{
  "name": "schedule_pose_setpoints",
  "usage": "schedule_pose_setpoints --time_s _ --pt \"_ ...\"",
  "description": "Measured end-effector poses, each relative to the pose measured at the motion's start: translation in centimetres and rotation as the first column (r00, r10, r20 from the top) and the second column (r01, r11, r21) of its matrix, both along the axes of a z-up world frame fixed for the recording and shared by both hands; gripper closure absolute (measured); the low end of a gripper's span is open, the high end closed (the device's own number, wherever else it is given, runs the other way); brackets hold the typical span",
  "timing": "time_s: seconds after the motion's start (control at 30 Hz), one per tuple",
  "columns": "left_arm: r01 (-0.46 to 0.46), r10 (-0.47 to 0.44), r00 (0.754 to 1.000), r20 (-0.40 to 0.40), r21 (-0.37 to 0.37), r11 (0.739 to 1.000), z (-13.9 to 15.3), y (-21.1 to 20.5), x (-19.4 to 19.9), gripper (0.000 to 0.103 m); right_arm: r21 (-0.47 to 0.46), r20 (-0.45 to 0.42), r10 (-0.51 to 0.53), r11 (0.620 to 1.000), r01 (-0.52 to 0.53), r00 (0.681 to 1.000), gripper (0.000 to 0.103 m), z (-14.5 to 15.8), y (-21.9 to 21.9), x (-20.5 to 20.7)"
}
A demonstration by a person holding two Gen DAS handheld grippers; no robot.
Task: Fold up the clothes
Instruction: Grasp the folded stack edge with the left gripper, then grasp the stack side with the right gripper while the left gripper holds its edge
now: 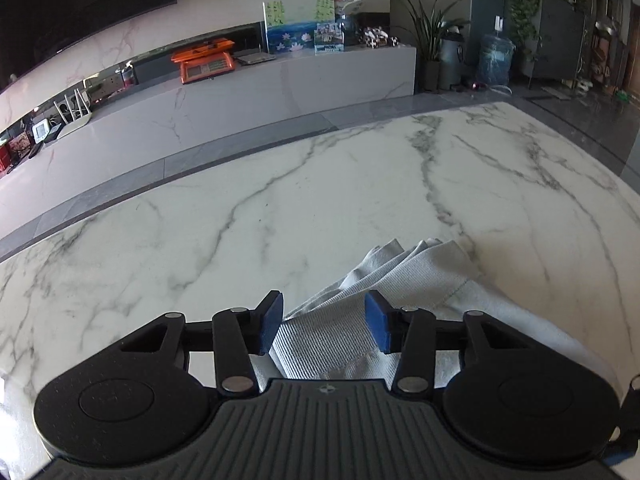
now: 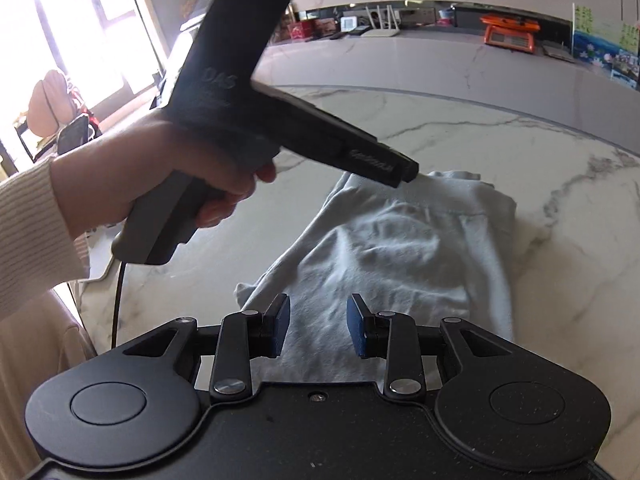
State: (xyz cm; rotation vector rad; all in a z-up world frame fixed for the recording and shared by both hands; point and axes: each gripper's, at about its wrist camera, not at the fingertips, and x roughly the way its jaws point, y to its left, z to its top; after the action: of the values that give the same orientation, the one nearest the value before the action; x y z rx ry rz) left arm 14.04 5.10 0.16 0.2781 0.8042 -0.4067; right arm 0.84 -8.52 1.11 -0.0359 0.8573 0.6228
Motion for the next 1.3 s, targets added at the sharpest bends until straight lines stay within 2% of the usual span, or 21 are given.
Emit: schedule_pose_setpoints --time_s 0.23,0.3,0.5,0.63,0.87,1.0,1.07,1.13,1.2,1.3 --pt "-0.01 0.011 0.999 -0.034 0.047 0.999 -0.8 0.6 -0.2 0.077 -0.057 -0.056 -0.032 0.998 0.029 0.998 0.073 -1.7 0.5 -0.4" --pt "-0.02 0.023 0.999 -0.048 0.056 0.998 -0.8 1.0 -0.3 0.078 -0.073 -0.05 -0.047 0.996 0.044 0.998 0.077 -1.8 0.1 -0.3" --pt "-0.059 0.065 0.991 -0.118 0.05 0.997 -0.5 2.7 -1.4 0.08 -0.147 -0.012 -0.123 0.982 0.12 0.992 0.079 -1.9 -2.3 0.3" --pt "-0.073 0.076 0.982 -0.173 0.026 0.997 -0.2 3.6 -2.8 0.08 -0.175 0.001 -0.18 0.968 0.177 0.984 0.079 -2.0 -4.2 1.2" --pt "-0.064 0.053 0.964 -0.262 -0.034 0.997 0.1 4.1 -6.8 0.081 -0.25 0.047 -0.217 0.943 0.221 0.975 0.079 -2.3 -6.5 3.0" --pt "-0.08 0.053 0.958 -0.282 -0.084 0.993 0.4 4.4 -8.2 0.082 -0.264 0.054 -0.231 0.935 0.237 0.971 0.068 -2.1 -7.2 3.2" --pt "-0.106 0.074 0.959 -0.272 -0.104 0.989 0.6 4.8 -8.5 0.082 -0.269 0.059 -0.237 0.932 0.244 0.97 0.067 -1.8 -7.5 3.1" --pt "-0.178 0.14 0.957 -0.253 -0.132 0.975 1.1 5.7 -8.6 0.076 -0.267 0.068 -0.248 0.929 0.258 0.966 0.064 -1.4 -7.8 2.8" --pt "-0.245 0.193 0.944 -0.267 -0.174 0.954 1.2 6.7 -8.4 0.061 -0.232 0.076 -0.279 0.929 0.289 0.957 0.055 -0.7 -8.6 2.3" --pt "-0.302 0.225 0.922 -0.315 -0.224 0.926 0.7 7.4 -7.5 0.059 -0.189 0.047 -0.32 0.927 0.323 0.946 0.052 -0.6 -9.7 2.1"
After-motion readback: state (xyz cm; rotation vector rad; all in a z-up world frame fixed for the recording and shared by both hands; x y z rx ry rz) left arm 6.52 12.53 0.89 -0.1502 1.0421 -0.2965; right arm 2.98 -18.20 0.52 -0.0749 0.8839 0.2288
